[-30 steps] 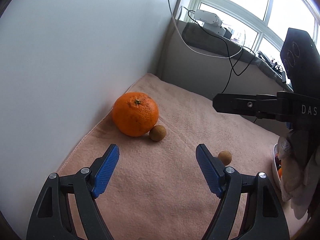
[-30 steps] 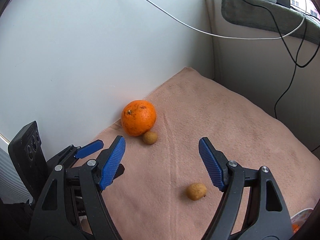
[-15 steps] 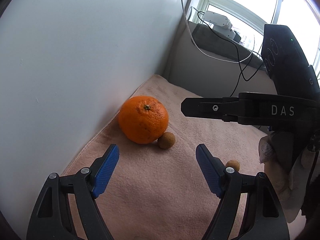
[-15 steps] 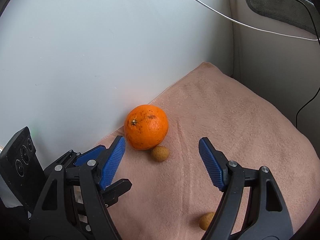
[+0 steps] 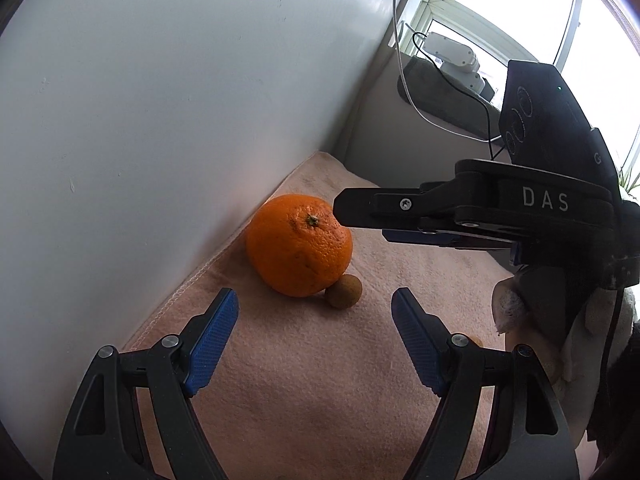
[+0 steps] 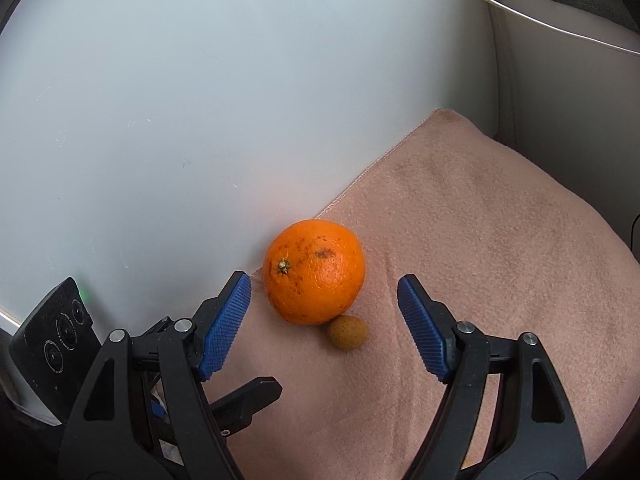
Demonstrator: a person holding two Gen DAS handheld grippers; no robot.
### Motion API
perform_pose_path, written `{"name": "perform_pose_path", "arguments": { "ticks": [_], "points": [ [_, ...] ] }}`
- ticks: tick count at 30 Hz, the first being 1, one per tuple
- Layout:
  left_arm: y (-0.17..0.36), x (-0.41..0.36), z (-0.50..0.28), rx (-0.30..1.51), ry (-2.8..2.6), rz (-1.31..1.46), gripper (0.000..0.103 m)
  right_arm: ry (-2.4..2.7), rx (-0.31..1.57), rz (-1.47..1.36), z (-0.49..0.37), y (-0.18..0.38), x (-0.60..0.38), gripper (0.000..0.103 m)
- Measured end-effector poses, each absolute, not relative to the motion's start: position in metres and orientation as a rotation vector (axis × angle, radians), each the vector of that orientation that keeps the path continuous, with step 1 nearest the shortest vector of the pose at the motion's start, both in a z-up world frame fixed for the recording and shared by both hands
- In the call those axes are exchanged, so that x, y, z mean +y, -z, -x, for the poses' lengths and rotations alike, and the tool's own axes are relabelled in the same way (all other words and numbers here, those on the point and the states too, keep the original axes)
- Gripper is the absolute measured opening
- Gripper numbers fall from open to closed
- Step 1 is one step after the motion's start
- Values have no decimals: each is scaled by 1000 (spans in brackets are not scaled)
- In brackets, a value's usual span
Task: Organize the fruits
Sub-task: 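Move both tools toward the large orange and round brown fruit, then close both grippers around the large orange by the wall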
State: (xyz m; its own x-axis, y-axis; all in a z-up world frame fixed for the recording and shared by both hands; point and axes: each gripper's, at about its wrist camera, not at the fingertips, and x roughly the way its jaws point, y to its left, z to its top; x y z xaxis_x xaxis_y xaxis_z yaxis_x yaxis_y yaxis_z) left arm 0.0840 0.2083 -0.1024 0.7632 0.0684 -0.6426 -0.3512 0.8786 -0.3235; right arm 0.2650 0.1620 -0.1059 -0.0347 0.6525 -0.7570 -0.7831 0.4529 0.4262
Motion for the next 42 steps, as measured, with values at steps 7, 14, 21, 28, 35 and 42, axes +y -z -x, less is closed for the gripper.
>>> {"name": "perform_pose_path", "arguments": {
  "ticks": [7,14,21,28,35,42],
  "points": [
    [106,209,-94,669,-235,451,78,-1188,1144,132,-272,118,178,78],
    [112,212,-108,697,-229,452,68,-1201,1170,133,-274,132,188,78],
    [112,223,-115,691,-220,493,62,-1213,1187,102,-282,143,196,78],
    [117,225,-121,707,-227,499,59,-1201,1180,129,-281,150,210,71],
    [123,227,-128,739,-227,518,56,-1196,1166,145,-276,154,201,64],
    [120,216,-126,727,-242,456,54,-1198,1117,165,-268,147,195,63]
  ]
}}
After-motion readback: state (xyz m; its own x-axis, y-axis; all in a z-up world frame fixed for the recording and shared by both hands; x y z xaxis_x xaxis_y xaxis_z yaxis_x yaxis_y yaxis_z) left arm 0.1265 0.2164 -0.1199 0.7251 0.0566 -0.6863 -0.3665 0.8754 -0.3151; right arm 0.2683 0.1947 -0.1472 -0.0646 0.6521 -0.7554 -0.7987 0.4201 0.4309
